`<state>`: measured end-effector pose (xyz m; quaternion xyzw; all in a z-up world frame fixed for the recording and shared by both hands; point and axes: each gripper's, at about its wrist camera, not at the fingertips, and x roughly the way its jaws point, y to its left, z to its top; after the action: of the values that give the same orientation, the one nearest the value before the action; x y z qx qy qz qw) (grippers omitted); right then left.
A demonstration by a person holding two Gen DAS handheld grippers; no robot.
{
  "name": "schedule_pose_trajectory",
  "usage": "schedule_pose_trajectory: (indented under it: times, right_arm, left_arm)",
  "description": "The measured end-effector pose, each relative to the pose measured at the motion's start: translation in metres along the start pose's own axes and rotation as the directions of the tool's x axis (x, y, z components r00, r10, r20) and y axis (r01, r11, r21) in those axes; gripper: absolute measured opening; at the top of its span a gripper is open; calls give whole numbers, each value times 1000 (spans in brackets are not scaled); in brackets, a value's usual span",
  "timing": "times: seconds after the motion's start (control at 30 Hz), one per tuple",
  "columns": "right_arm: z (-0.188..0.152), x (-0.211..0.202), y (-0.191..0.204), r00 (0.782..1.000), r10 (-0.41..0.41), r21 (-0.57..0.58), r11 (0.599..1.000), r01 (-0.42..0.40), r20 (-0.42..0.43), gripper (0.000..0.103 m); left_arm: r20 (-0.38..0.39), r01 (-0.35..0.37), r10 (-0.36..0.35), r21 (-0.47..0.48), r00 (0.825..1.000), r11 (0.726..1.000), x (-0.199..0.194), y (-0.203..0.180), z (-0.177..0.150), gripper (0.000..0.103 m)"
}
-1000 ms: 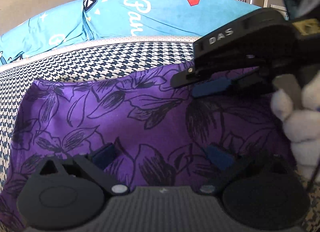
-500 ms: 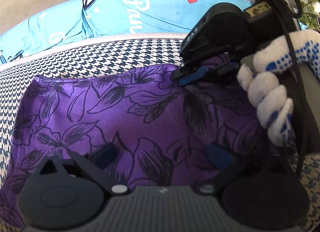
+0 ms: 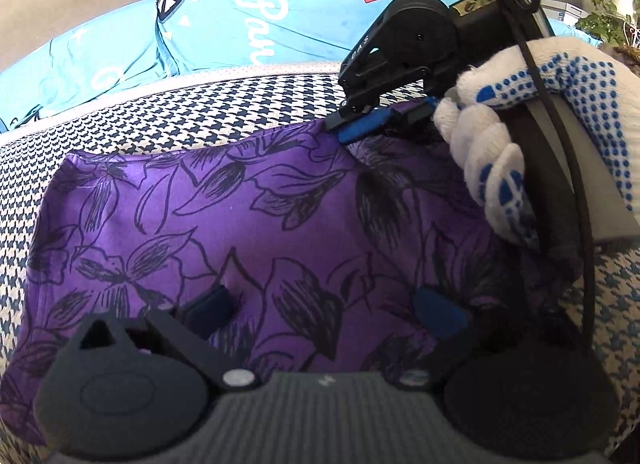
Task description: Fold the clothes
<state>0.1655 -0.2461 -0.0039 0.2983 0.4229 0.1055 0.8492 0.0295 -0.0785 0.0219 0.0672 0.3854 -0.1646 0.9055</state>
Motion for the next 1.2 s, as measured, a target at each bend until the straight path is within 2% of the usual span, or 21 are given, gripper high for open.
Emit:
schedule_pose_trajectory:
  times: [0.1, 0.23, 0.53, 0.7, 0.77, 0.93, 1.03, 1.17, 1.2]
  right_arm:
    - [0, -3, -1, 1000, 14, 6, 1000, -13, -6, 8]
    - [-3, -13, -4, 998, 51, 19, 999, -50, -24, 17]
    - [-28, -40, -8, 995, 88, 32, 996, -86, -53, 18]
    - [-48, -53, -9, 996, 65, -4, 998, -65, -68, 18]
    - [-55, -60, -6, 996, 57, -37, 998, -59, -64, 18]
    - [-71, -76, -5, 997, 66, -38, 997, -68, -45, 18]
    - [-79, -87, 1, 998, 65, -64, 996, -66, -12, 19]
    - [-85, -98, 10, 989, 146, -84, 986, -145, 6, 21]
    - [-87, -98, 10, 991, 136, -87, 987, -135, 6, 21]
  left_arm:
    - [-7, 5, -5, 7, 1000, 1000, -2, -1, -1, 103]
    - [-17, 14, -13, 12, 1000, 1000, -7, -2, -3, 103]
    - [2, 19, -19, 14, 1000, 1000, -17, -2, -10, 103]
    - [7, 28, -28, 24, 1000, 999, -20, -3, -15, 103]
    - [11, 28, -29, 32, 1000, 999, -22, -2, -18, 103]
    - [21, 25, -26, 35, 999, 999, -28, -1, -25, 103]
    - [26, 20, -21, 40, 999, 999, -31, 0, -29, 103]
    - [27, 16, -17, 45, 999, 999, -37, 1, -34, 103]
    - [26, 15, -16, 46, 1000, 999, -38, 2, -35, 103]
